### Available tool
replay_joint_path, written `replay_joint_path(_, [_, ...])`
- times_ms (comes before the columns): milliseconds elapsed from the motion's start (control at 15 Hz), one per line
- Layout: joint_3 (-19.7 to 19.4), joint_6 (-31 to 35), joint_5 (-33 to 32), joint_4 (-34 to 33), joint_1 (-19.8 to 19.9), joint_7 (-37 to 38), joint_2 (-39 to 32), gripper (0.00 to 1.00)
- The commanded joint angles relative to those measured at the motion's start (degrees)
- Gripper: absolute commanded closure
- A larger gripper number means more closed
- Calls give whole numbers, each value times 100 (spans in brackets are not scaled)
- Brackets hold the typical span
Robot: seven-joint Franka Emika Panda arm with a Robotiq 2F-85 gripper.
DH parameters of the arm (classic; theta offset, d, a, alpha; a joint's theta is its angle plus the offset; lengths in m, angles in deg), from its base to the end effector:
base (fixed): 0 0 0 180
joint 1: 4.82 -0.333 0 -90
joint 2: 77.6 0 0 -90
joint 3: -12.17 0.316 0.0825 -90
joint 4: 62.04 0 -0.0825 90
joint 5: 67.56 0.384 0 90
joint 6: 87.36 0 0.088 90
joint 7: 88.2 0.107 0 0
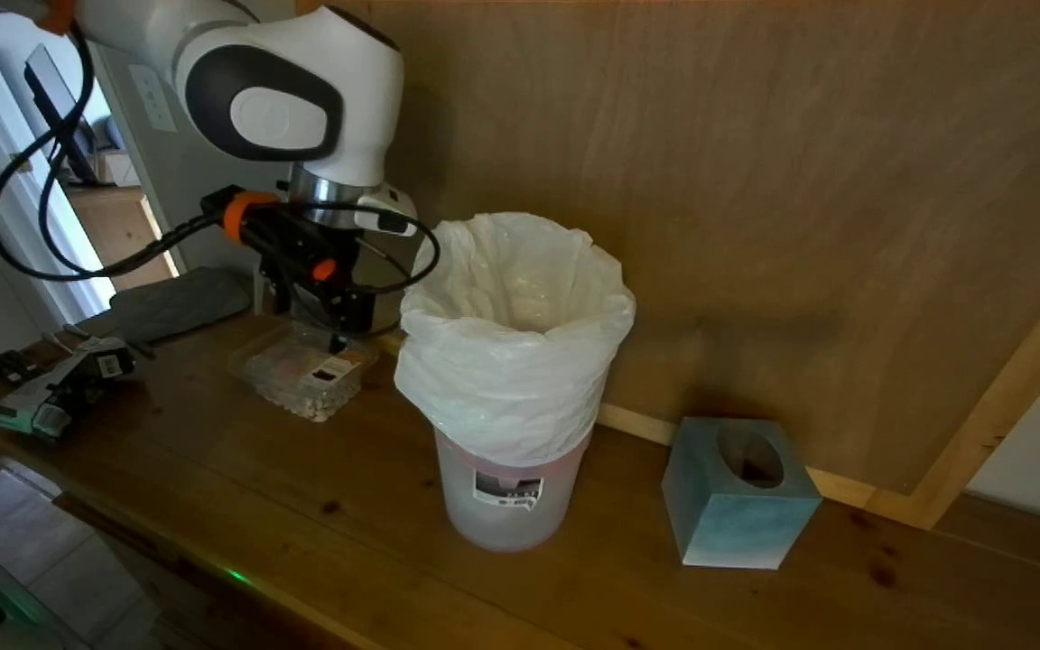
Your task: Remove the lid from the clear container and put it in the bin.
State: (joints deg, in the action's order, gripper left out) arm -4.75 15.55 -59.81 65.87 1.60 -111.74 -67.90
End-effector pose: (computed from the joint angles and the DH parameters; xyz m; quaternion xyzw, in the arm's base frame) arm 0.4287 -0.1752 0.4209 -0.9866 0.0169 0.0911 0.1345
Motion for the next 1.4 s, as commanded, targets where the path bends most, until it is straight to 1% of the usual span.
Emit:
replay_joint_path(0, [132,136,337,227,149,410,63,0])
replay_joint_path(267, [295,382,286,259,126,948,323,0])
replay_joint_path(400, [395,402,259,277,129,1408,445,0])
replay_joint_path(600, [509,399,258,370,181,2290,532,0])
replay_joint_path(800, [509,377,320,522,234,2745,535,0])
replay_joint_path(1000, [384,586,363,697,309,2488,363,0])
replay_joint_path(1067, [372,761,300,773,350,2445,319,0])
replay_joint_path(1333, [273,1322,298,1033,409,1772,122,0])
